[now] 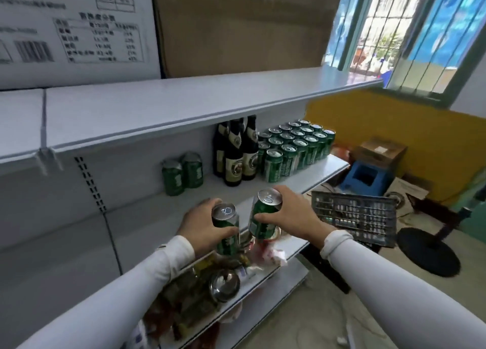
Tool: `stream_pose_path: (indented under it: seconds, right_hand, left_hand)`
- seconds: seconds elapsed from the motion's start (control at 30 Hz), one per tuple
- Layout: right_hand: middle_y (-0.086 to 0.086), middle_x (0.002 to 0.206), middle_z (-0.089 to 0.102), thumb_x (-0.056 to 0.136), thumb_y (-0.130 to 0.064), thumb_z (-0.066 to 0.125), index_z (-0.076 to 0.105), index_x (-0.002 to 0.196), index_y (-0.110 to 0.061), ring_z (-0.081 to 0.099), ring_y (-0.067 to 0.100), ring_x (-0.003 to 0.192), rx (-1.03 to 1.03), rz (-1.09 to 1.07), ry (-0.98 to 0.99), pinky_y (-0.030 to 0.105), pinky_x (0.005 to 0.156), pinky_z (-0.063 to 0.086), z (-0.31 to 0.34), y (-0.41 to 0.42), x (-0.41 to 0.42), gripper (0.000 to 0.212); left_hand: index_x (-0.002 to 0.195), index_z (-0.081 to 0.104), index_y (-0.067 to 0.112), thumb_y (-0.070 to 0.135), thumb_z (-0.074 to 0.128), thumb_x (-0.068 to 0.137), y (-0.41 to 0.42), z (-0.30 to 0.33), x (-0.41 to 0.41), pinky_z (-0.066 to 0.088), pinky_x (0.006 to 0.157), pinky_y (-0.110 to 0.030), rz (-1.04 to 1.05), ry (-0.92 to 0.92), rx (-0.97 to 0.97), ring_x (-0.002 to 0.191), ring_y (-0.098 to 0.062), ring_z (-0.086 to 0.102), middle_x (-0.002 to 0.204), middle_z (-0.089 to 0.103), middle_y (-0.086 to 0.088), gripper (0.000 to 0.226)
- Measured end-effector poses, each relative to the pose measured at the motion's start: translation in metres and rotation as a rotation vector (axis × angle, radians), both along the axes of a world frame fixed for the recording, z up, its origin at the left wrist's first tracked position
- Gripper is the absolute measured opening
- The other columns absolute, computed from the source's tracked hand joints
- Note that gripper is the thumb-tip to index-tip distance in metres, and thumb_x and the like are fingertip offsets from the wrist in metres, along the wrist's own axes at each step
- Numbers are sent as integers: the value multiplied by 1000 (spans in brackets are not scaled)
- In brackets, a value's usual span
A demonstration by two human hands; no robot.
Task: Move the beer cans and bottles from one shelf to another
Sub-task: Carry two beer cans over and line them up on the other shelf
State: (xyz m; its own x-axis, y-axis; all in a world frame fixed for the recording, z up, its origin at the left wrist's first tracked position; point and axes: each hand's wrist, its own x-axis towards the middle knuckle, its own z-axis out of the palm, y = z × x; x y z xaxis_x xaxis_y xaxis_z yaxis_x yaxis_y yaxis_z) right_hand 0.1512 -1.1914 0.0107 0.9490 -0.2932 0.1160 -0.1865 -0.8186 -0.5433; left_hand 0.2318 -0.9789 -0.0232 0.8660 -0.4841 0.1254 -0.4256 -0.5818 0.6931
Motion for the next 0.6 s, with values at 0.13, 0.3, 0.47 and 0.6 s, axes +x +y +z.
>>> stream_pose_path:
  seconds: [0.13, 0.3, 0.47, 0.6]
  right_hand:
    - [-7, 106, 63, 63, -63, 79, 51, 124, -22, 61, 19, 97, 62, 167, 37, 31, 81, 50, -18, -19, 73, 79]
    - [-5, 109, 66, 66, -50, 83, 55, 126, -25, 62, 18, 98, 93, 411, 102, 28, 81, 51, -26, -31, 151, 70]
    - [0, 112, 69, 67, -46, 84, 56, 125, -23, 64, 23, 102, 91, 510, 101, 29, 84, 52, -39, -20, 189, 68]
    - [2, 114, 68, 71, -45, 82, 54, 125, -20, 63, 24, 104, 99, 530, 93, 26, 79, 46, -51, -14, 210, 66]
  left_hand:
    - [124, 52, 25, 52, 79, 63, -9, -11, 34, 48, 88, -31, 195, 2, 71, 109, -22, 59, 122, 61, 1, 71]
    - [122, 54, 25, 40, 81, 69, -16, -17, 57, 48, 86, -31, 425, 30, 63, 108, -24, 59, 118, 63, 1, 61]
    - [121, 54, 21, 36, 81, 70, -22, -21, 73, 48, 89, -32, 560, 30, 46, 108, -23, 59, 118, 63, 1, 60]
    - [138, 44, 20, 41, 80, 71, -23, -29, 93, 45, 97, -34, 563, 25, 94, 119, -23, 55, 134, 55, -2, 78]
